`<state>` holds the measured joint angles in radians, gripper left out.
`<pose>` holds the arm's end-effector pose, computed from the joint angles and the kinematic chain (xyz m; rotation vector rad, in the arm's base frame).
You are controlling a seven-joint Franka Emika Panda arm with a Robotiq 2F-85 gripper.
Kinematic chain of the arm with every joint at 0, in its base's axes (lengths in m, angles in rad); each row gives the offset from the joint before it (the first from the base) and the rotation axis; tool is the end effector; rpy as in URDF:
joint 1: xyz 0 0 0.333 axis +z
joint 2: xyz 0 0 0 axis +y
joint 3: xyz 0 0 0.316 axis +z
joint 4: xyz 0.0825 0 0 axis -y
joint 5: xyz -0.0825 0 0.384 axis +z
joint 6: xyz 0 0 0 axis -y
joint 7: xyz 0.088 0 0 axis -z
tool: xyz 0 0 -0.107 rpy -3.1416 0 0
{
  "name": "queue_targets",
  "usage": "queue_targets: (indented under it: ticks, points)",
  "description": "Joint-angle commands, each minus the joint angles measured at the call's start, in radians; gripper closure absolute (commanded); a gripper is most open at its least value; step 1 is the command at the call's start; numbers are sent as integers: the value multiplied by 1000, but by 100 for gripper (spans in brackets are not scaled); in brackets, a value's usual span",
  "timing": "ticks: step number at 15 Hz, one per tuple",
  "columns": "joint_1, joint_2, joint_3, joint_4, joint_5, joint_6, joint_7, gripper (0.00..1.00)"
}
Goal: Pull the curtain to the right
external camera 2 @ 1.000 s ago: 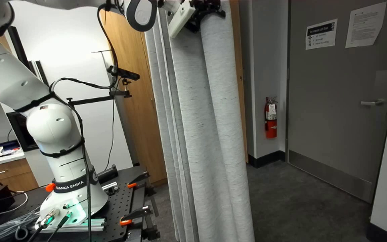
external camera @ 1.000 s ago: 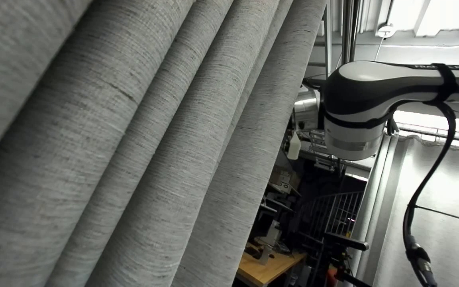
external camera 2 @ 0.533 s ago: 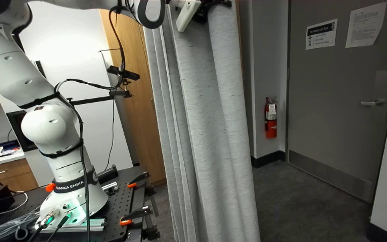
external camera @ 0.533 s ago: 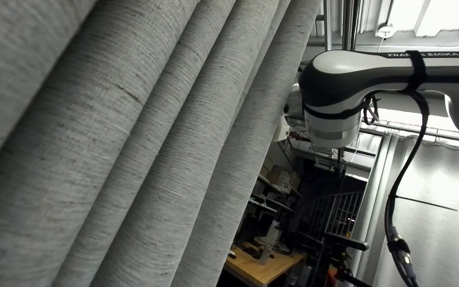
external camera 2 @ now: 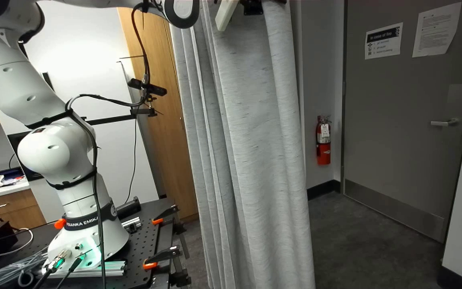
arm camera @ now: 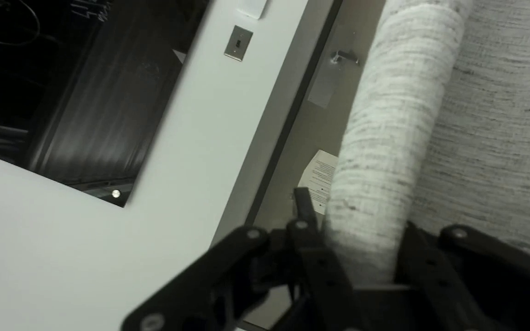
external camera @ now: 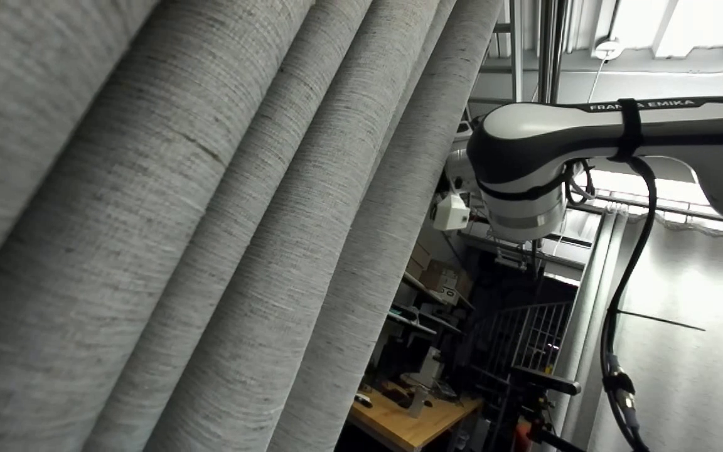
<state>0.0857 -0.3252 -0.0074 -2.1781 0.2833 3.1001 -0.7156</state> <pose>0.4979 0.0150 0.6773 2.3219 0.6150 1.7068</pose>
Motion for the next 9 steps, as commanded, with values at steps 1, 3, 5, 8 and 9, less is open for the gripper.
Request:
queue_targets:
  ticks: [1, 3, 5, 8, 9]
  points:
    - [-81, 24, -9, 24, -13, -1, 29, 100]
    - [-124, 46, -35, 39, -6, -19, 33, 100]
    - [-162, 73, -67, 68, 1, -32, 45, 100]
    - [-188, 116, -143, 124, 35, -43, 60, 100]
    - [-191, 129, -168, 143, 49, -47, 66, 100]
